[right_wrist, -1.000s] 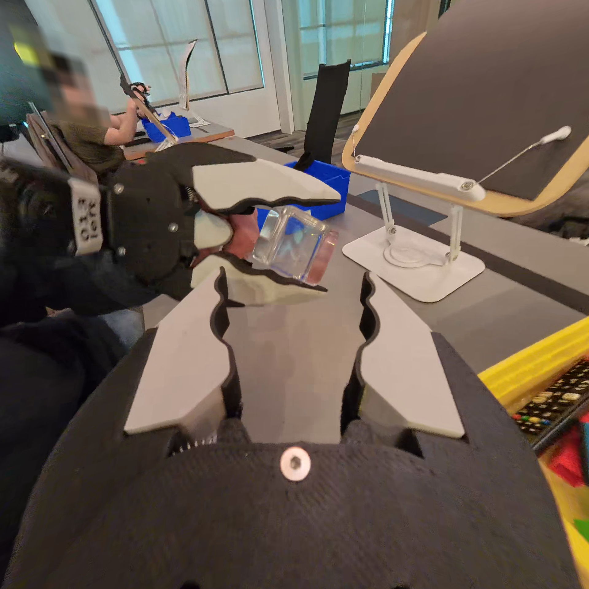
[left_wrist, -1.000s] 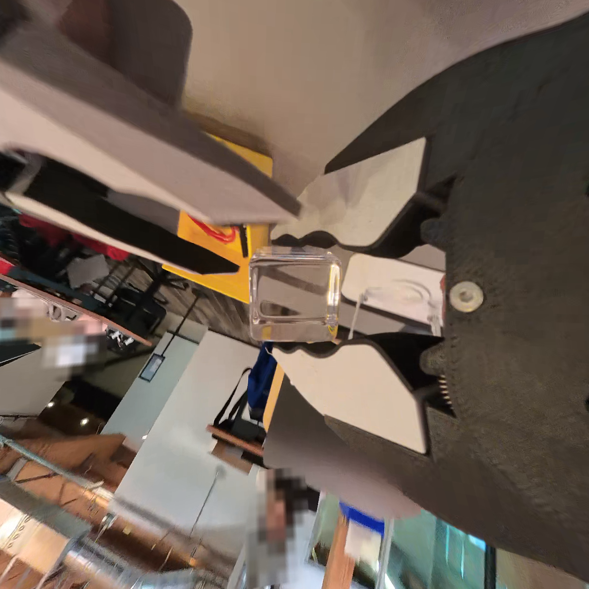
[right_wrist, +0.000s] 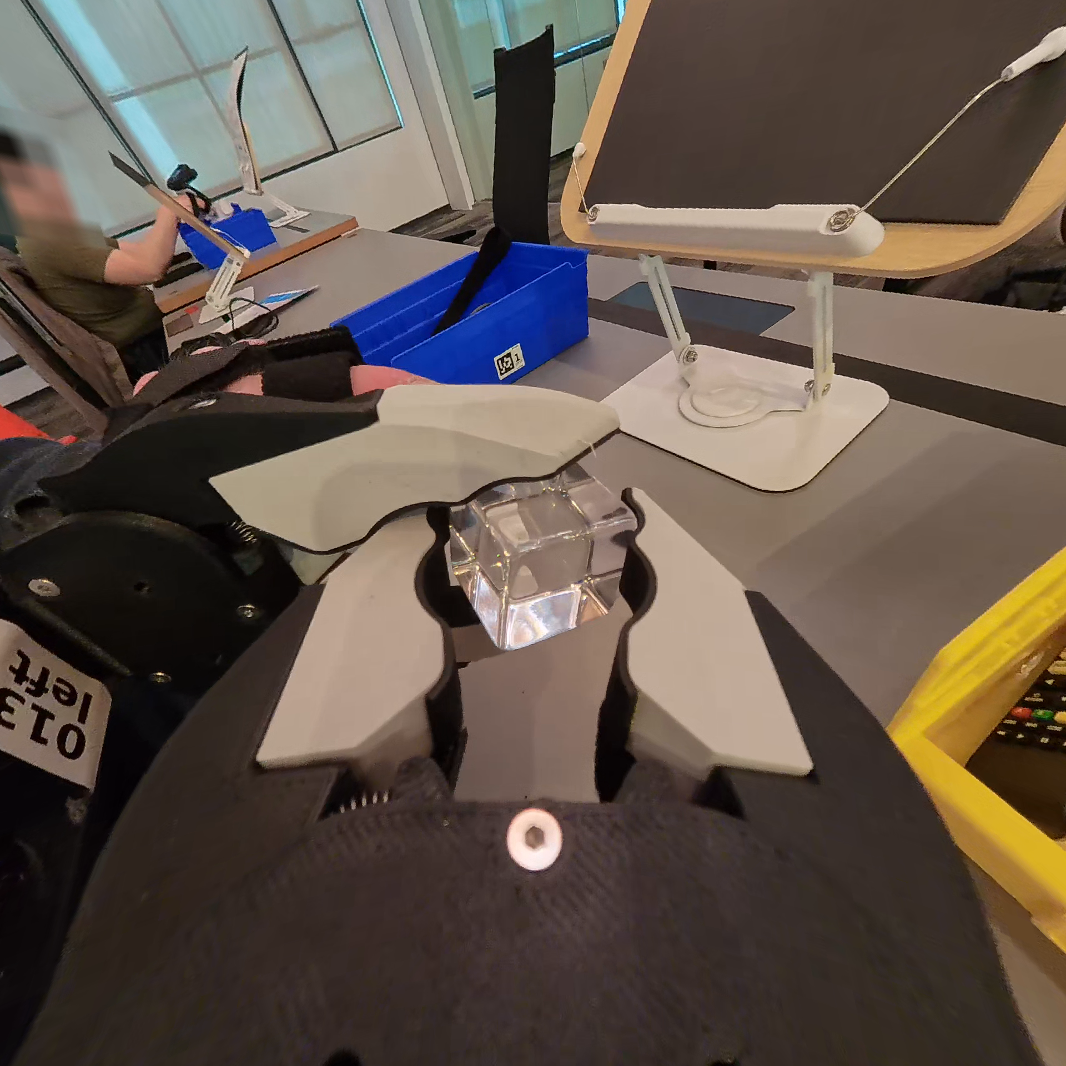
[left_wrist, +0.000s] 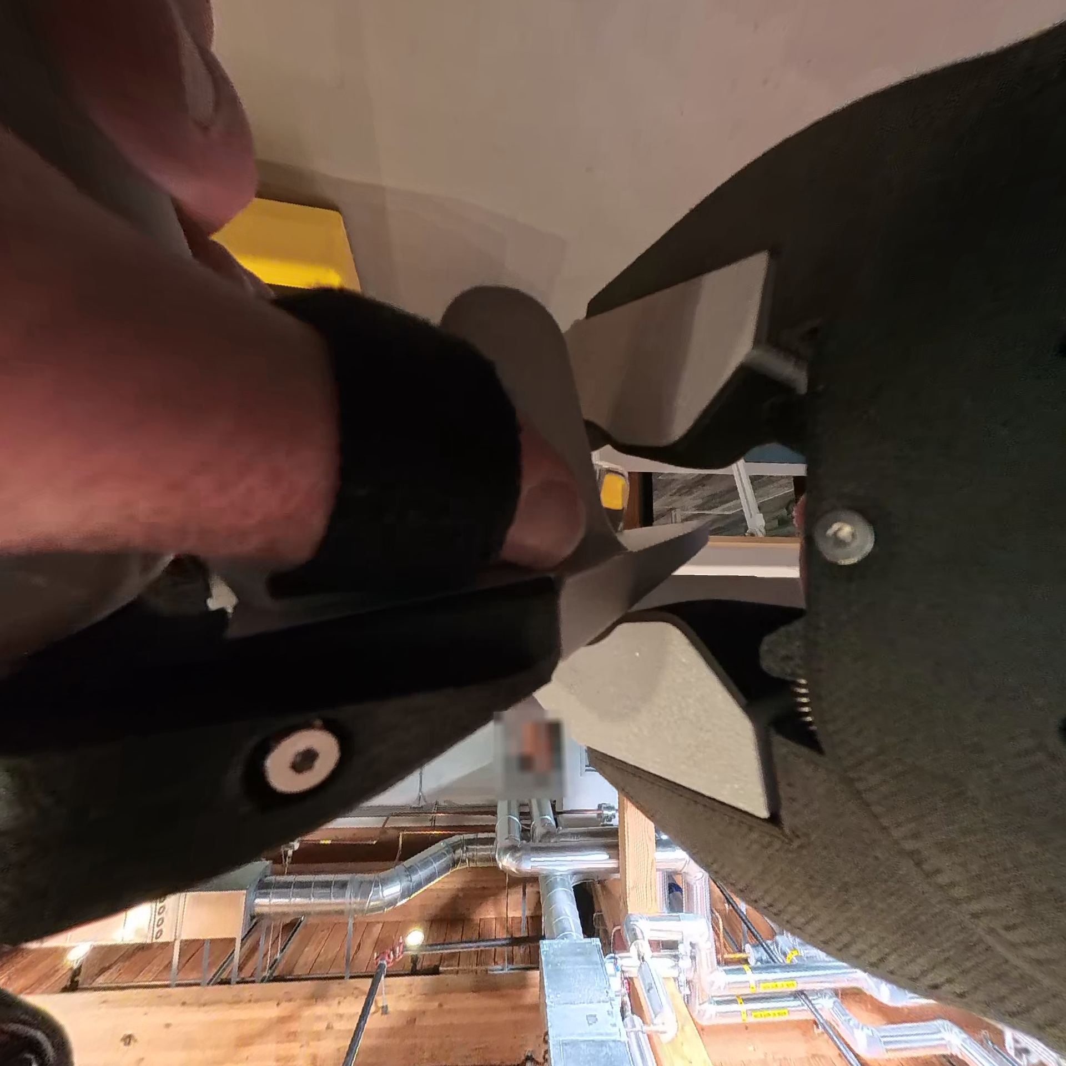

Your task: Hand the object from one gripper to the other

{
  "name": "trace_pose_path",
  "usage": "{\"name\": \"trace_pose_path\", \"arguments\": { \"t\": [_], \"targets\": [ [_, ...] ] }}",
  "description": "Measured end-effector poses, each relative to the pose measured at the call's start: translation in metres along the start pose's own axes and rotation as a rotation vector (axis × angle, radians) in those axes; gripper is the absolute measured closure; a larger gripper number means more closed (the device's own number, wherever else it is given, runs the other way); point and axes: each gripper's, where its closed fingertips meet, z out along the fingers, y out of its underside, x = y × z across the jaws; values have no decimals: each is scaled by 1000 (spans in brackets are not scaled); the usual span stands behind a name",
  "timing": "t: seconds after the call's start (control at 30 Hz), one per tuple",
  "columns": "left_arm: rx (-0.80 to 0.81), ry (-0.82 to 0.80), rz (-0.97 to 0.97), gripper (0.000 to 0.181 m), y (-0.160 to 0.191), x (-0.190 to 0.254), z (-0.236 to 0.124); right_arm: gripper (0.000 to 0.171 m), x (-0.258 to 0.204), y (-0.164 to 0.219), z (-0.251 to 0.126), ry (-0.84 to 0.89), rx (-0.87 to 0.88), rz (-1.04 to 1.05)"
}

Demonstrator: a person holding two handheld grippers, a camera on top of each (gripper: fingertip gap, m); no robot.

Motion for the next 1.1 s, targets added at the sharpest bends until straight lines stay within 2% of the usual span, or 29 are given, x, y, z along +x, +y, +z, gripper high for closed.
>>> {"name": "trace_pose_path", "arguments": {
  "t": [0.2,0.37,0.5,0.63,0.73,0.83,0.93,1.0,1.1],
  "targets": [
    [10,3,-15,128,0,0,-1,116,-2,-1,0,-30,-2,-4],
    [55,8,-40,127,-3,-3,-5,115,-7,-4,-5,-131,19,41],
    [123,20,-132,120,-2,-11,-13,116,-8,-8,-15,-245,54,82],
    [235,104,-360,111,-4,-18,-24,115,-10,-19,-31,-395,144,133],
    [343,278,-696,111,-11,-28,-37,116,-14,-24,-42,-428,204,20],
    [417,621,-1129,99,-15,-30,-44,115,-22,-30,-51,-417,257,-166],
    [525,954,-1513,96,-22,-34,-55,116,-27,-28,-53,-379,260,-342],
    [583,1140,-1640,95,-27,-37,-64,116,-32,-24,-54,-371,260,-434],
    [604,1227,-1698,95,-35,-36,-69,115,-38,-24,-55,-353,291,-525]
  ]
}}
